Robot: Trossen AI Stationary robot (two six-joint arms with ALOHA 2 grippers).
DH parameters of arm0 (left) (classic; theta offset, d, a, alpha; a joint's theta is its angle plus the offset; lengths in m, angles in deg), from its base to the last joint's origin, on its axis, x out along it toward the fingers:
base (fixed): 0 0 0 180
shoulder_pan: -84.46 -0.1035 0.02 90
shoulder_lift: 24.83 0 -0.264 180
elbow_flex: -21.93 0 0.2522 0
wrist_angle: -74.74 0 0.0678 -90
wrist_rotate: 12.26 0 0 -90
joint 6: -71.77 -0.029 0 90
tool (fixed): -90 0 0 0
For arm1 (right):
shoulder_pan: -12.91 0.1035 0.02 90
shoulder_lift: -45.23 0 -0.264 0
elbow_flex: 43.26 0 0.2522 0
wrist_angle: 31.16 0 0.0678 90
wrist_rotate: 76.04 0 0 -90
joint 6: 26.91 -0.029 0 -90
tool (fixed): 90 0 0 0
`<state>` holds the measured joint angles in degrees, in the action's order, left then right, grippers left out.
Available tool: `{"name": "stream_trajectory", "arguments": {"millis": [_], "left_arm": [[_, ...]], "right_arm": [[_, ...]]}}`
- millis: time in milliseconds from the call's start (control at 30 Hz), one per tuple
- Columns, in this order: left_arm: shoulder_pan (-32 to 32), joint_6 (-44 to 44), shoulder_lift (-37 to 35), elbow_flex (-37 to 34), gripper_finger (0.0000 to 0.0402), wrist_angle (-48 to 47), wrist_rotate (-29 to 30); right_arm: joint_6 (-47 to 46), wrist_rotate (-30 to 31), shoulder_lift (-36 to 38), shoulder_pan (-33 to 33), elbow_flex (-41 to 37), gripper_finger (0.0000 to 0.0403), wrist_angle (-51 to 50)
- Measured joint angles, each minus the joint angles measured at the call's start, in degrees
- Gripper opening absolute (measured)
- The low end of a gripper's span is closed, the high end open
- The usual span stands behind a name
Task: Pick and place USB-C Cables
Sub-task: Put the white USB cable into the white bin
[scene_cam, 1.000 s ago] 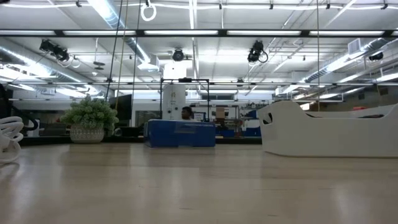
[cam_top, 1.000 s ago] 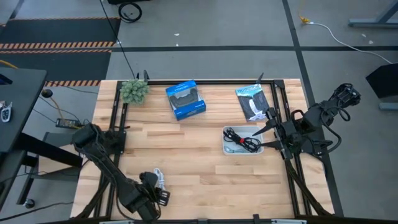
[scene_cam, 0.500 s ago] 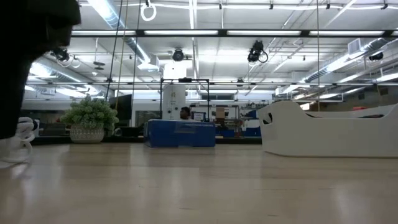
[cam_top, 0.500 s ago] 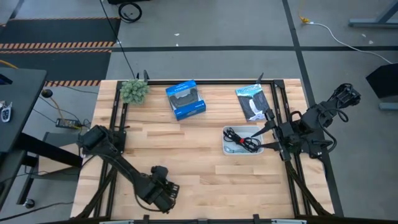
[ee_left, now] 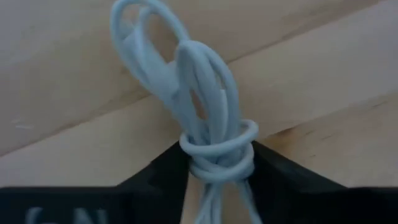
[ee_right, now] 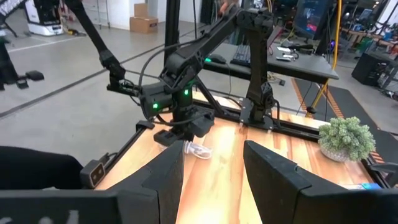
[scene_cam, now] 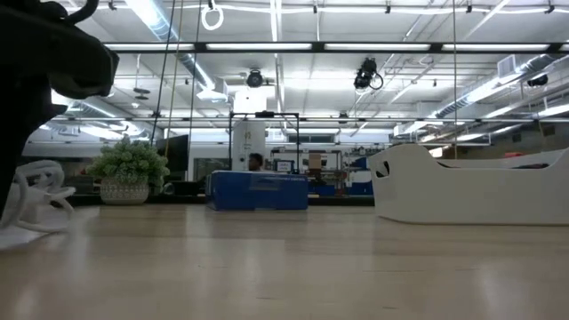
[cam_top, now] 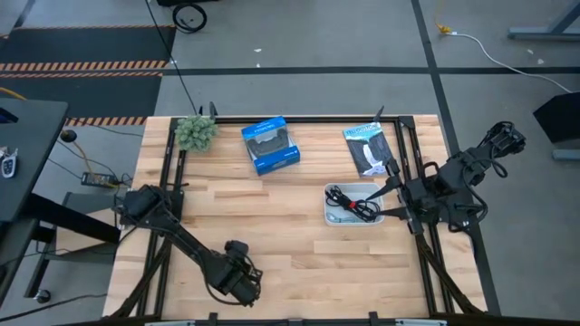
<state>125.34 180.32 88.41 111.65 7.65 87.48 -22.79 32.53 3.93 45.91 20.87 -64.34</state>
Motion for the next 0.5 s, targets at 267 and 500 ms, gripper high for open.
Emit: {"name": "stream_trajectory", "arguments": {"millis": [267, 500], "left_arm": [[-1.0, -6.1, -1.6, 4.9, 0.0076, -3.6, 1.7], [-4.3, -18.1, -1.6, 18.0, 0.0081, -11.5, 15.2]], "right_arm": [[0.8, 0.0, 0.0, 0.0, 0.0, 0.0174, -0.9], [1.1, -0.6, -0.1, 0.0, -0.1, 0.0174, -1.6]]}}
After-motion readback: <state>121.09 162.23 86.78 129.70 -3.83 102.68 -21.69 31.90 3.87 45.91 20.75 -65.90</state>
